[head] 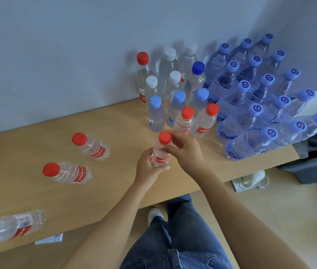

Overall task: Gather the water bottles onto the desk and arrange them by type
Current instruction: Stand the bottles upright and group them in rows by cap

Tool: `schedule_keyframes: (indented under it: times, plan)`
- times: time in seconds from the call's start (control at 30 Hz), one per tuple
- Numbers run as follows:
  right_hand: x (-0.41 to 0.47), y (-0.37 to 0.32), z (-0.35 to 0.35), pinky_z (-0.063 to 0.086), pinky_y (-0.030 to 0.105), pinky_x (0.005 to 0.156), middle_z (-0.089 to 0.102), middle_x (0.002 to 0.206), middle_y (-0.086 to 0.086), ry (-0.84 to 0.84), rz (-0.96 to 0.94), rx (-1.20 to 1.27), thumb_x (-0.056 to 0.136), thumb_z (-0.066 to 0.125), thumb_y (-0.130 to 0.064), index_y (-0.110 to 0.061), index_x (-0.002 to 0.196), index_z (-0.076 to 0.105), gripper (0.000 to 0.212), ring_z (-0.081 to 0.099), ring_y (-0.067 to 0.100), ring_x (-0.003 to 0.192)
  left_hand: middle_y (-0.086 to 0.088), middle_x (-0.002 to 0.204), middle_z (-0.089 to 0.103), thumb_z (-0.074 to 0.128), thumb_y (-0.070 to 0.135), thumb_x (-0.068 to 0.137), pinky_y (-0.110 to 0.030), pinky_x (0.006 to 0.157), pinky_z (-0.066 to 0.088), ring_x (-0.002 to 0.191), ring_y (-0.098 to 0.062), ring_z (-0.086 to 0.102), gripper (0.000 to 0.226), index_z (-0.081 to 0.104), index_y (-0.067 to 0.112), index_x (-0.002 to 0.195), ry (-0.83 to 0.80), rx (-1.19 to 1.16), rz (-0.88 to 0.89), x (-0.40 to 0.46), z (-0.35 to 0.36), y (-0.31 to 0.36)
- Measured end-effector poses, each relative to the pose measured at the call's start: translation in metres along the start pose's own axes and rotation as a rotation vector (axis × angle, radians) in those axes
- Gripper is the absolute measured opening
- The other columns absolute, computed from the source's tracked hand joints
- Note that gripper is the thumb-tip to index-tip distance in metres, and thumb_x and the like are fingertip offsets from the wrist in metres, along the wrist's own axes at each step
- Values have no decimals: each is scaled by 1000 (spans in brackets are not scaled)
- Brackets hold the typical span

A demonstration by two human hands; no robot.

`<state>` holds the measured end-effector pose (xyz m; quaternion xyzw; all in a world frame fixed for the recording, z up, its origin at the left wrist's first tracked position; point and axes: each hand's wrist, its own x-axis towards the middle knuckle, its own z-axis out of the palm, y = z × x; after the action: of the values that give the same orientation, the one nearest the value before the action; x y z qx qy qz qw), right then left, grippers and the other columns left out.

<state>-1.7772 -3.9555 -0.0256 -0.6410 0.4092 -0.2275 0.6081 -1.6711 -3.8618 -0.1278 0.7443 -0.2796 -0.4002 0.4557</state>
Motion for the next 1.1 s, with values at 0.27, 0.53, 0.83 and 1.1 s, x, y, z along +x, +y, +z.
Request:
schedule_keyframes:
  times: [0.27,0.53,0.83,1.1]
  plan:
    - [21,-1,-1,48,18,88,66,91,-29,-9,-110,-177,77,81,-14,-31,101,69,32,61,-4,94,7,103,71,86,15,60,-35,88,55,98,-12,69,59,61,50,101,68,-37,65,21,2,5]
    - [40,-12,2,34,6,74,52,83,-21,50,-219,-382,78,78,-12,-11,102,70,25,50,-7,81,4,92,70,79,26,57,-41,80,53,88,-19,68,44,60,30,97,116,-48,43,45,4,17]
    - [49,-25,12,49,42,71,68,88,9,115,-201,-488,80,75,-10,-6,107,65,29,60,28,81,-10,96,69,76,22,61,-35,74,49,86,-25,66,46,59,14,102,159,-68,7,57,8,24]
    - [46,-28,12,47,39,71,58,84,-4,114,-188,-482,81,75,-8,-6,109,64,30,52,18,77,-10,91,64,83,-4,67,-20,71,42,80,-15,59,45,50,10,95,194,-96,-34,60,10,21]
